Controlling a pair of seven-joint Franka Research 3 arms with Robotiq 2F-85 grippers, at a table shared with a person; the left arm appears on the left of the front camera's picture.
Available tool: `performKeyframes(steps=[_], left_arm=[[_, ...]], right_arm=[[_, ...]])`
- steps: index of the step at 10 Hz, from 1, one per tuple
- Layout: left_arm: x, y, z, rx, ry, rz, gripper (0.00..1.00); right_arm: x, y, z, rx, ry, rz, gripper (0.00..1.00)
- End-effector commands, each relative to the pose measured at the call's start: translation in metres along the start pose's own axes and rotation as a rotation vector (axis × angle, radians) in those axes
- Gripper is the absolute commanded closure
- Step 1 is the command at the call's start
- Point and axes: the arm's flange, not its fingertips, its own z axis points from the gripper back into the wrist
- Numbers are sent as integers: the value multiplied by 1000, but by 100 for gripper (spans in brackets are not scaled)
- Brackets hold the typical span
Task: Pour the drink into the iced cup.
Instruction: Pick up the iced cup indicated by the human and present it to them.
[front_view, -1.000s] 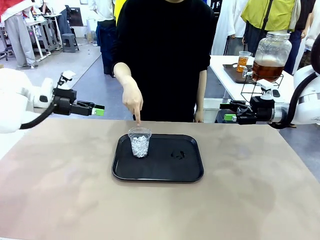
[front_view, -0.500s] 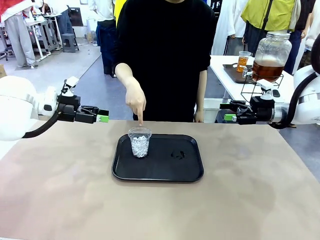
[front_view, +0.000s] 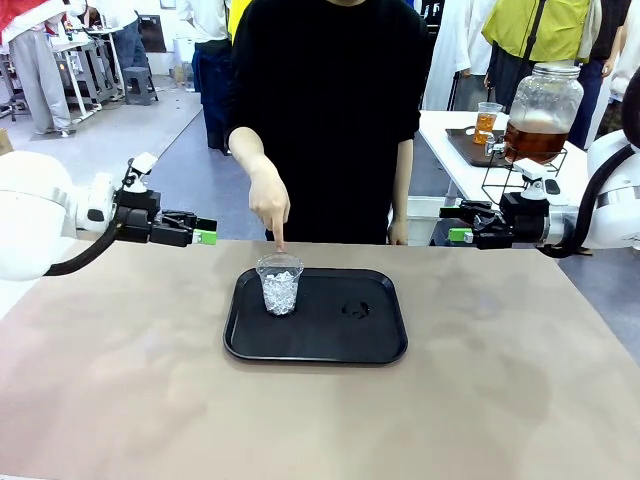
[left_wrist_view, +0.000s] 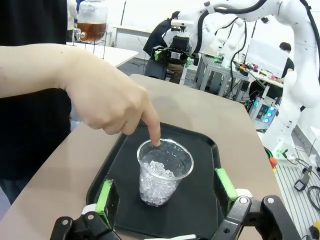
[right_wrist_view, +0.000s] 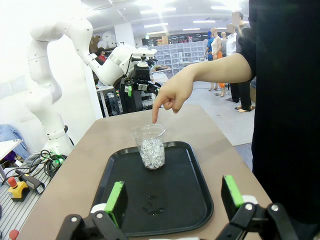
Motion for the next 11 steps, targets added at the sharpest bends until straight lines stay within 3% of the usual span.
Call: performKeyframes(steps=[1,4,11], left_arm=[[-12,0,-2,40,-7,-147,0],[-38,-2,-13,45,-25,-371,0],[-66,4,-53,-108,-25,-313,0]], right_arm=[[3,0,1,13,4,-12,0],[3,0,1,13,4,-12,0],[3,0,1,13,4,-12,0]])
